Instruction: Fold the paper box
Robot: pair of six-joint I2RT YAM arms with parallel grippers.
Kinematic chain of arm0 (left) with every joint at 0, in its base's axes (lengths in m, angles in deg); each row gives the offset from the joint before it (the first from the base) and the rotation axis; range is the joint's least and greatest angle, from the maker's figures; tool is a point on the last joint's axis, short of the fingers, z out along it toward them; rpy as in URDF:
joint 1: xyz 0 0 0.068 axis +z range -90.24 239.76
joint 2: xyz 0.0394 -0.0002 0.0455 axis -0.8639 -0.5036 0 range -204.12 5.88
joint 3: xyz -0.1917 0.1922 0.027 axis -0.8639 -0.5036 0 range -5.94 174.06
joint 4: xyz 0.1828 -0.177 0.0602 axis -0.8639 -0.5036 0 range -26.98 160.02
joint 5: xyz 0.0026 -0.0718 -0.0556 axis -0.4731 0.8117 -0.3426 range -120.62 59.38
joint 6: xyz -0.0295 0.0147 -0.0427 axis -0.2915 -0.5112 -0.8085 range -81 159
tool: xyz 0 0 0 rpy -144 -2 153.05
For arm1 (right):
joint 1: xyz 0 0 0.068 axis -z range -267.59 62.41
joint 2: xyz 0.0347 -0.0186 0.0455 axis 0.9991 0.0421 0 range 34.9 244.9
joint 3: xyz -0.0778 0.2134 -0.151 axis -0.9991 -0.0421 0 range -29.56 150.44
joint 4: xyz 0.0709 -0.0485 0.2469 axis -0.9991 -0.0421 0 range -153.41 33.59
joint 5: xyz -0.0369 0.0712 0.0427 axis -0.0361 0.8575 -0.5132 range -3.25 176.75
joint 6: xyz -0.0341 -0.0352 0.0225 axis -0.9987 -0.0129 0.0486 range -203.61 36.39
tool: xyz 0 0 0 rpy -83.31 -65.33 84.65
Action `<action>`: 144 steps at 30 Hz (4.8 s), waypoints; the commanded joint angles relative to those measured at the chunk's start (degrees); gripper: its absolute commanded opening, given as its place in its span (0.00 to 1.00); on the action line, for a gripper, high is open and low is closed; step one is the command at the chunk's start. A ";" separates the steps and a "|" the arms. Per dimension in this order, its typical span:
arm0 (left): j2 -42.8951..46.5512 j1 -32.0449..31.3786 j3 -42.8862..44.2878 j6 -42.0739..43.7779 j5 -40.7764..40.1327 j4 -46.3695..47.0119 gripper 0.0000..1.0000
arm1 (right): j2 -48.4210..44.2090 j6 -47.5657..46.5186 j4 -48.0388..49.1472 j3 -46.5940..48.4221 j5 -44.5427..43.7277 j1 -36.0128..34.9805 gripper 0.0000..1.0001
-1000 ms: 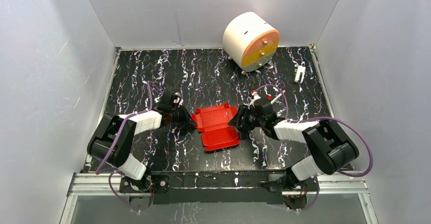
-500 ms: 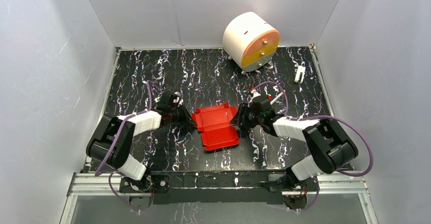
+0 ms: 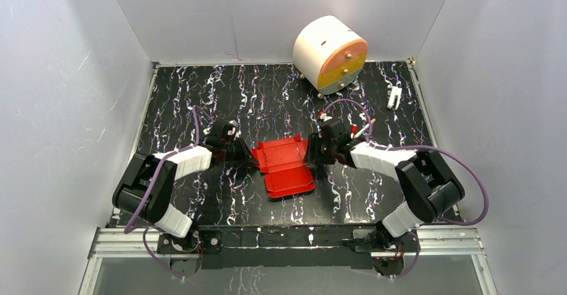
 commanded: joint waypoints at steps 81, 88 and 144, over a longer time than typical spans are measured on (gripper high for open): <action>4.03 -2.17 16.61 27.13 -6.01 -22.13 0.05 | 12.04 -42.27 -0.84 25.54 26.69 5.33 0.79; 4.71 -2.26 17.31 31.99 -5.48 -22.83 0.05 | 16.94 -49.03 -1.07 29.48 31.02 5.33 0.75; 14.09 -2.29 3.59 10.10 -13.32 -5.50 0.13 | 12.28 -72.25 -11.66 31.06 17.54 -6.73 0.00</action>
